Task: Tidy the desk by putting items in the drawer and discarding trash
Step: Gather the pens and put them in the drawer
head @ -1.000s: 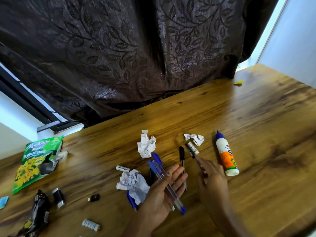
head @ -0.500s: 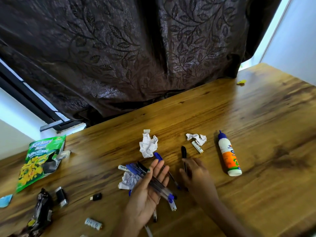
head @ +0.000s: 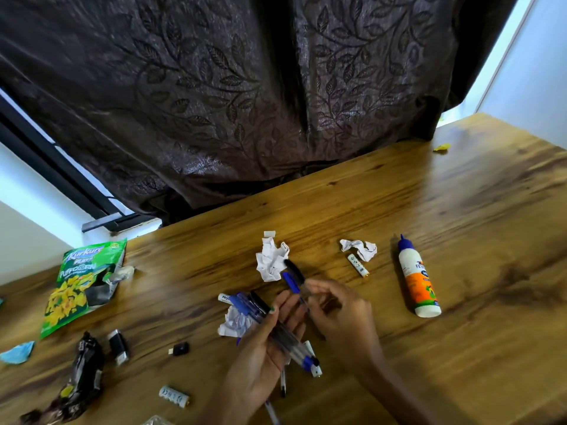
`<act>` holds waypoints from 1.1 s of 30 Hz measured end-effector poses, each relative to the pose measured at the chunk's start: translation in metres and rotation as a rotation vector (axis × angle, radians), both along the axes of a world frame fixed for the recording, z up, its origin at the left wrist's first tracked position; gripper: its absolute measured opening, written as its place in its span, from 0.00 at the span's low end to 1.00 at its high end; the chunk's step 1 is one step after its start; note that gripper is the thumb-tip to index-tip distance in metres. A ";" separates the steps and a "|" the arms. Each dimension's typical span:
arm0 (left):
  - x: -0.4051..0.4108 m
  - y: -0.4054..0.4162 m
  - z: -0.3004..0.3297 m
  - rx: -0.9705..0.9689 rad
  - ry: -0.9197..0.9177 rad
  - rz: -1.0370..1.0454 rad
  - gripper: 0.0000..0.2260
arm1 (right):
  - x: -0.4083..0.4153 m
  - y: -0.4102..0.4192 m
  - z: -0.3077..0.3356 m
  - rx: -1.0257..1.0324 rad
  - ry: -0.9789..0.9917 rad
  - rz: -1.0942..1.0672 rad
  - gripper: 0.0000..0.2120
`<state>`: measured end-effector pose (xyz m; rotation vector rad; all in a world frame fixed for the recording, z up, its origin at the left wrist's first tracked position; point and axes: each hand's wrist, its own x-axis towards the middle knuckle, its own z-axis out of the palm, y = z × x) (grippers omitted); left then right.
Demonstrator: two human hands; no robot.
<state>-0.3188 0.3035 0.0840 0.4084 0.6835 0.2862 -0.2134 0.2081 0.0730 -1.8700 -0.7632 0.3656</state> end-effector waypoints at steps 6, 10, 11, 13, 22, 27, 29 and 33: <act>0.002 0.001 0.001 0.028 -0.001 0.020 0.15 | -0.017 0.002 0.007 -0.004 -0.153 0.271 0.09; -0.003 0.006 0.001 0.012 0.015 0.036 0.16 | -0.003 0.006 -0.008 -0.041 -0.168 0.103 0.08; -0.004 0.008 0.000 0.013 0.027 0.050 0.16 | 0.001 0.007 -0.014 -0.094 -0.182 0.089 0.08; -0.007 0.012 -0.001 0.018 0.047 0.075 0.16 | 0.006 0.006 -0.029 -0.245 -0.247 0.093 0.12; -0.019 0.022 0.000 0.050 0.042 0.112 0.14 | 0.002 0.008 -0.032 -0.196 -0.027 -0.035 0.14; -0.021 0.015 -0.001 0.051 0.047 0.081 0.18 | -0.015 0.008 0.011 -0.028 0.218 0.110 0.13; -0.020 0.013 -0.001 0.065 0.052 0.062 0.18 | -0.027 0.012 0.017 -0.074 0.141 0.257 0.14; -0.022 0.015 -0.004 0.100 0.075 0.059 0.18 | -0.035 0.018 0.016 -0.097 0.008 0.362 0.13</act>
